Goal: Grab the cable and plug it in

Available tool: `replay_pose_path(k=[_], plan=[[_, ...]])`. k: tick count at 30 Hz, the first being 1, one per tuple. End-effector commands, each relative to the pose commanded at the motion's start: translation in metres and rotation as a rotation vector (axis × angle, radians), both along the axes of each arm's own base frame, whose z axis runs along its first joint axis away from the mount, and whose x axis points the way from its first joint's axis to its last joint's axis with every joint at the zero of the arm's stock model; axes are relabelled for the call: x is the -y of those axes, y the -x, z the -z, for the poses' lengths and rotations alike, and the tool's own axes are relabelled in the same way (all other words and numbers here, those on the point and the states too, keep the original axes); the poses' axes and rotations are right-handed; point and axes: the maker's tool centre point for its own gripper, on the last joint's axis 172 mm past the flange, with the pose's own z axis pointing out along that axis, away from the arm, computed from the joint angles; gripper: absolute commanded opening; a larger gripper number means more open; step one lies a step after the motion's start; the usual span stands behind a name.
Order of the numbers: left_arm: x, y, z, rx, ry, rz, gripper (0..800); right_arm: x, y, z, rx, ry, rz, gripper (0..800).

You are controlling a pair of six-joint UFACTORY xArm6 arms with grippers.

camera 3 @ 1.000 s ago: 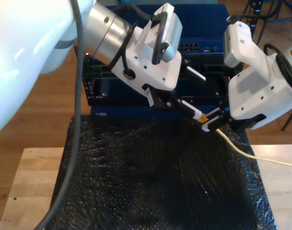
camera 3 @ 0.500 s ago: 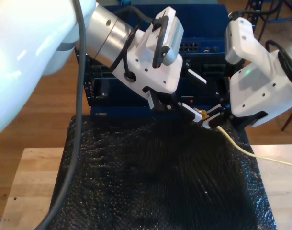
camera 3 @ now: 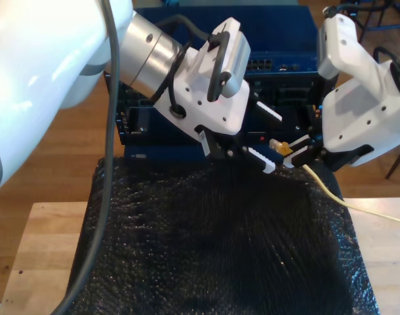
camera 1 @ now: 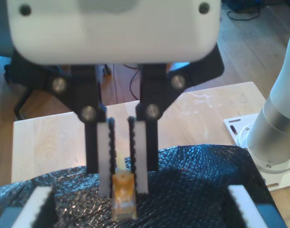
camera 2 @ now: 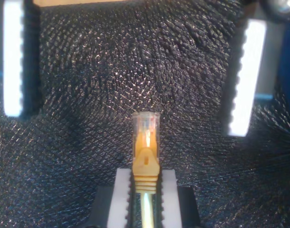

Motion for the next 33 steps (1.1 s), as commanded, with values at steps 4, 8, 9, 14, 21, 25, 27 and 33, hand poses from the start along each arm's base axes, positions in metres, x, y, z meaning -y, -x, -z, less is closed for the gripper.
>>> replay_pose_path(k=[4, 8, 9, 14, 21, 25, 27, 33], plan=[[-0.0002, 0.0001, 0.0013, 0.003, 0.001, 0.002, 770, -0.0001, 0.0005, -0.0004, 0.0, 0.0, -0.001, 4], [-0.0001, 0.0005, 0.0013, 0.009, 0.003, 0.008, 748, -0.0001, 0.0008, 0.0003, -0.001, 0.0, -0.001, 4], [-0.0002, 0.0007, 0.0019, 0.008, 0.002, 0.008, 743, -0.0002, 0.0012, 0.0004, -0.002, 0.0, -0.002, 4], [-0.0006, -0.0001, 0.0039, 0.005, 0.004, 0.003, 699, -0.0002, 0.0015, 0.0011, -0.004, 0.0, -0.002, 4], [-0.0011, 0.0004, 0.0084, 0.0, 0.002, 0.001, 603, -0.0003, 0.002, 0.0007, -0.005, 0.0, -0.002, 4], [-0.0012, 0.0, 0.0084, 0.001, 0.001, 0.0, 559, -0.0008, 0.0023, 0.0007, -0.005, 0.0, -0.003, 4], [-0.0014, -0.0005, 0.0081, 0.0, 0.003, -0.002, 548, -0.0011, 0.0025, 0.0012, -0.006, -0.002, -0.003, 4], [-0.0014, 0.0001, 0.0075, 0.002, 0.004, 0.0, 548, -0.0021, 0.0037, 0.0038, -0.012, -0.001, -0.006, 4]])
